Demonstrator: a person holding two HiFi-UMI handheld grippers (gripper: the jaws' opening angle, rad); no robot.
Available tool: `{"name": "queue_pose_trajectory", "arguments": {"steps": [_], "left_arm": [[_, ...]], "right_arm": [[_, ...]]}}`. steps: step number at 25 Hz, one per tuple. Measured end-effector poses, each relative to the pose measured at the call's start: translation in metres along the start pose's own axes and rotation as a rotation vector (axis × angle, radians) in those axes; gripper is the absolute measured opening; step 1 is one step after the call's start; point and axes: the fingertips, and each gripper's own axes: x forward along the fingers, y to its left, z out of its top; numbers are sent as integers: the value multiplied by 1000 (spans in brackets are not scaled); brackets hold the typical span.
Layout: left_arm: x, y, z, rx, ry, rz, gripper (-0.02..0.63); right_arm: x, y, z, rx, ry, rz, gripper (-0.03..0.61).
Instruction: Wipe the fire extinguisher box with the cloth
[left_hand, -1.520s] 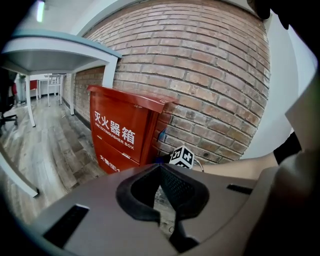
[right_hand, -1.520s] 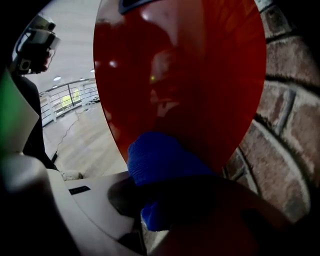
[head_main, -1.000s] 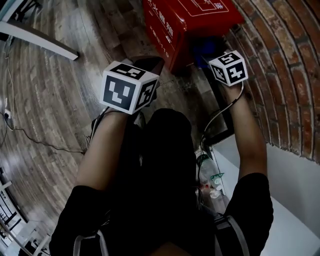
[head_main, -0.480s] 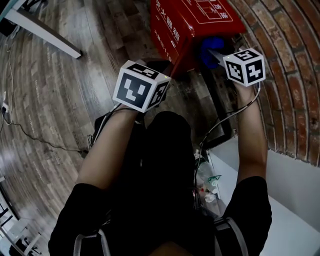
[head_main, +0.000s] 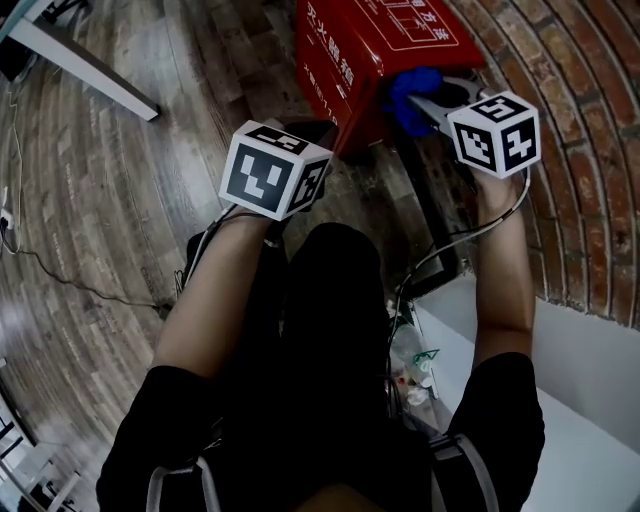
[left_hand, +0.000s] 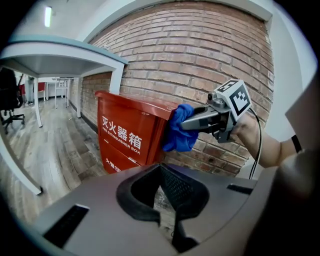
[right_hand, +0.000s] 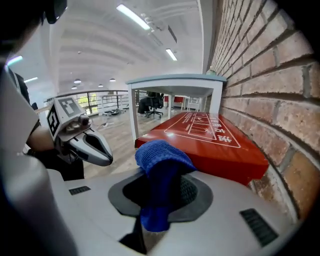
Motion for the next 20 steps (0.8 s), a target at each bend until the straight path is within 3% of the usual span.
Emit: {"name": "queue_pose_trajectory", "arguments": {"steps": [13, 20], "left_arm": [[18, -8, -3, 34, 37, -45, 8], [21, 0, -5, 26, 46, -34, 8]], "right_arm": [[28, 19, -6, 29, -3, 5, 101], [67, 34, -46, 54, 85, 55, 101]]}}
